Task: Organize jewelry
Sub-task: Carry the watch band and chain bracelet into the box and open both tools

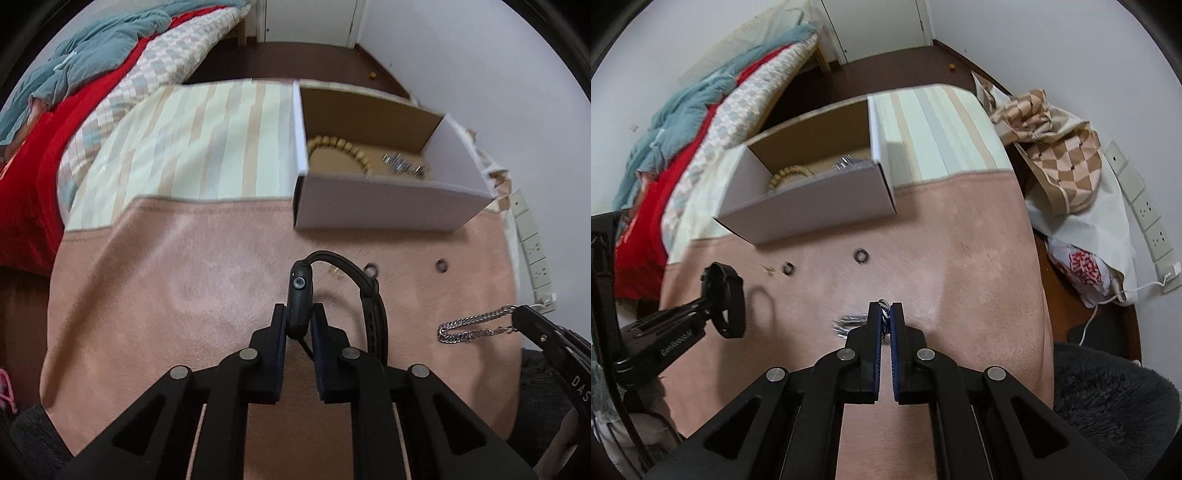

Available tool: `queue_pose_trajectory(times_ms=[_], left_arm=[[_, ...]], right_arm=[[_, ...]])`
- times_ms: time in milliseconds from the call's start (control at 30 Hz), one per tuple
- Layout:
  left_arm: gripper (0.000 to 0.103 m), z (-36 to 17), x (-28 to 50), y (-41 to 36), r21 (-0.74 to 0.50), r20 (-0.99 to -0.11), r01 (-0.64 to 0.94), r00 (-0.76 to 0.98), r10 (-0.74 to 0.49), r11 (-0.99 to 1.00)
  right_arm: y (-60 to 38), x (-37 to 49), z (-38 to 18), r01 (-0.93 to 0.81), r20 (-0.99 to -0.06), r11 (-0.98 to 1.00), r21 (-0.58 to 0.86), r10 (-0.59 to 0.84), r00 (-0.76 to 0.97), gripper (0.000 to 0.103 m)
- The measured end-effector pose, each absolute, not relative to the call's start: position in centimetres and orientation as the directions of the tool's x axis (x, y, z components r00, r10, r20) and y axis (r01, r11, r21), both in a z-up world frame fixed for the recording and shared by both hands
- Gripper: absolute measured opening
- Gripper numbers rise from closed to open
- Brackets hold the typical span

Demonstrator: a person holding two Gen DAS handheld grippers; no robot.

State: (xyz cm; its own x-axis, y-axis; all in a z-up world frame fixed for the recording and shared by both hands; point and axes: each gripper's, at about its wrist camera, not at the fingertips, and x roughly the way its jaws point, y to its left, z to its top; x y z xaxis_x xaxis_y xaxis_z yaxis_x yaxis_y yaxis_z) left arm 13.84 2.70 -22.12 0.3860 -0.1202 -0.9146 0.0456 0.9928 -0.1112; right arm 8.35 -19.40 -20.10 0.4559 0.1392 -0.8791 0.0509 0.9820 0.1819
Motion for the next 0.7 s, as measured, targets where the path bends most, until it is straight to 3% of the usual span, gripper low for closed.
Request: queue_pose_trajectory(times_ms=[367, 567, 700], left_arm=[[0.01, -14.5, 16.5, 1.5, -0.184, -0.851, 0.111, 0.479, -0.214, 0.977], [0.01, -13.7, 20.8, 0.7, -0.197, -0.852, 0.15, 0.463, -0.245, 0.969], [0.01, -14.8, 23.8, 0.2, -0.203, -0.868, 0.155, 0.428, -0.252, 0.967]], right_arm=[[-19.2, 11.0, -11.7, -0.022, -0.794, 0.973, 0.228, 0.199, 0.574, 0.004], [-18.2, 15.2, -8.0, -0.085, -0.751, 0.974, 0.211, 0.217, 0.624, 0.004], [-17.6, 18.4, -8.4, -0.105, -0.763, 0.973, 0.204, 0.225, 0.606, 0.004]])
